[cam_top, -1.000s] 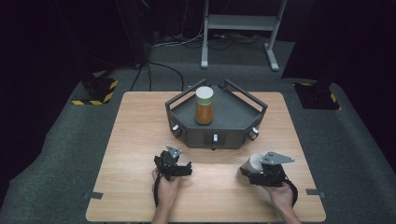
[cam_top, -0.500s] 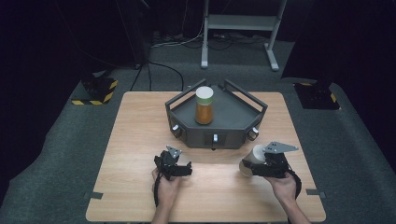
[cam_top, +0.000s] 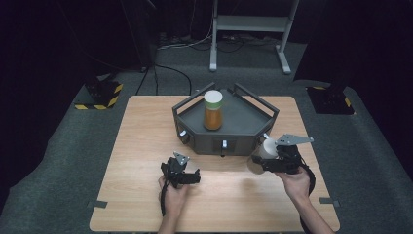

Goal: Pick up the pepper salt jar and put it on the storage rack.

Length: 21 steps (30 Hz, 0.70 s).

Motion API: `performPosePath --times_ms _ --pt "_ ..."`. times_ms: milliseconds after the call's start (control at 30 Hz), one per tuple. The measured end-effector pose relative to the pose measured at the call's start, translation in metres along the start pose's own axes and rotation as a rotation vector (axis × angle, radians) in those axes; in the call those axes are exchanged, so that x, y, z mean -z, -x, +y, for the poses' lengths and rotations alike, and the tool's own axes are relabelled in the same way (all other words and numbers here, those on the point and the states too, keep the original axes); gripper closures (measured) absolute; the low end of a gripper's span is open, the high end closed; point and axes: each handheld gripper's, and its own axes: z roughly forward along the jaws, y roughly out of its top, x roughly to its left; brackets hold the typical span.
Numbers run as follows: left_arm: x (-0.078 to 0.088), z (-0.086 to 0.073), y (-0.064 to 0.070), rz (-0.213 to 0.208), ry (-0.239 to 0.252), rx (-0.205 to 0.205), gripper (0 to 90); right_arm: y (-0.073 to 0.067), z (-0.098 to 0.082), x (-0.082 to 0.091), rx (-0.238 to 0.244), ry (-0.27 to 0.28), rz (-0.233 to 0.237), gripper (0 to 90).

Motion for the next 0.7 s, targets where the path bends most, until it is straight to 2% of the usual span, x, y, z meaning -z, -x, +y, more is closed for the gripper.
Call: performPosePath --times_ms 267,700 --pt "0.0 0.0 0.0 0.0 0.0 0.0 1.9 -0.002 0.027 0.004 0.018 0.003 -0.005 33.1" --pt "0.0 0.0 -0.001 -0.003 -0.001 0.0 1.9 0.003 0.065 0.005 0.006 0.002 -0.003 33.3"
